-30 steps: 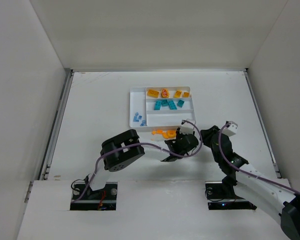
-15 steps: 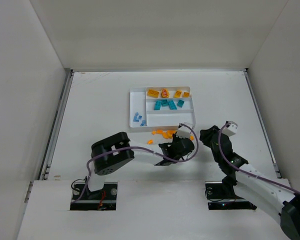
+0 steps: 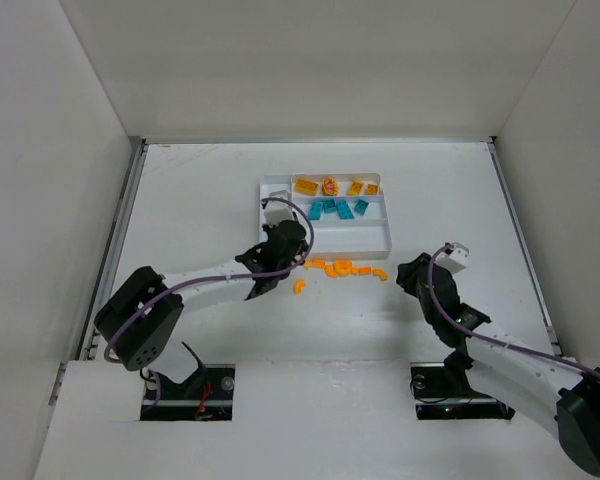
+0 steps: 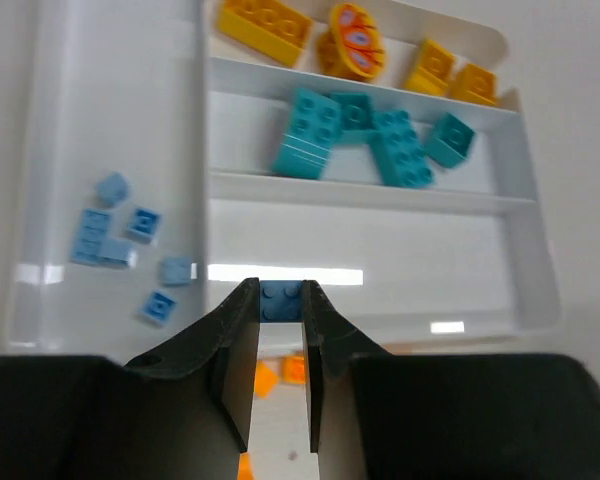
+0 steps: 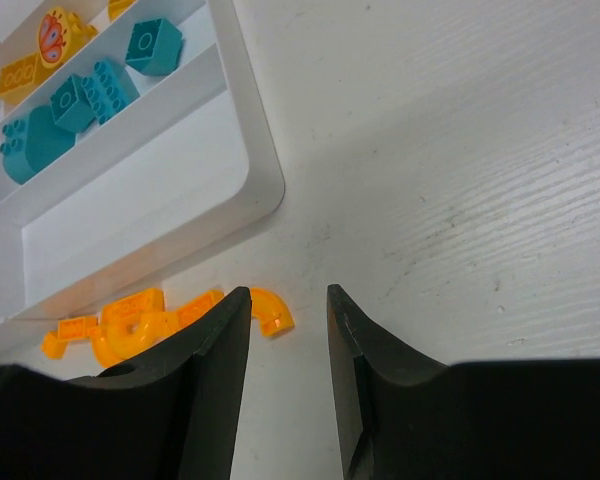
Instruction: Sort the legos into containers by color
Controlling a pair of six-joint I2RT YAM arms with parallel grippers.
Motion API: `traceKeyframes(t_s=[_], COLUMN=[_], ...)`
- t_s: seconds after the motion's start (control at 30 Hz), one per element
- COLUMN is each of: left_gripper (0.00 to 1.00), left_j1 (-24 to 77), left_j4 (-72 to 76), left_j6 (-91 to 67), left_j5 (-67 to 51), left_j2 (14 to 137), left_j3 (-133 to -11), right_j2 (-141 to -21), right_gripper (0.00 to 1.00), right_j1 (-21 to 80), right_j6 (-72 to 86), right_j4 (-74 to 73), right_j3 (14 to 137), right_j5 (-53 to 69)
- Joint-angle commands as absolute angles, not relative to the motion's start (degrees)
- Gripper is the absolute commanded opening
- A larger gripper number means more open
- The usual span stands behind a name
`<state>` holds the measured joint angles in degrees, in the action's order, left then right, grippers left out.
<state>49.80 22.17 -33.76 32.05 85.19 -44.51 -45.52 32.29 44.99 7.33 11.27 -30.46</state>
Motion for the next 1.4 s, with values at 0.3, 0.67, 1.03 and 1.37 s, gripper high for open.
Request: traceKeyframes(t_s=[0.3,0.67,1.03,1.37], left_gripper=[0.17,0.39,0.38,0.43], left_j1=[36.2,35.7,49.5,59.4], left_j4=[22.9,23.6,21.0,16.9], left_j6=[-35.2,-35.5,-32.0,-36.1], left_j5=[26.9,27.1,30.8,29.1], left_j2=[94.5,90.4,73.7,72.5], left_j3=[-47.2,-44.3,-30.4,-26.4], right_j2=[-51.1,-59.1,-68.9,-72.7], right_gripper=[0.40,0.51,0.55,0.63], right_j1=[35.0,34.8,35.7,37.2], right_j6=[43.4,43.5,46.4,48.2], right_j4=[9.8,7.6,7.8,8.2], right_j3=[15.4,19.5,24.0,25.3], right_j5=[-31.4,-27.2,-25.7,-25.2])
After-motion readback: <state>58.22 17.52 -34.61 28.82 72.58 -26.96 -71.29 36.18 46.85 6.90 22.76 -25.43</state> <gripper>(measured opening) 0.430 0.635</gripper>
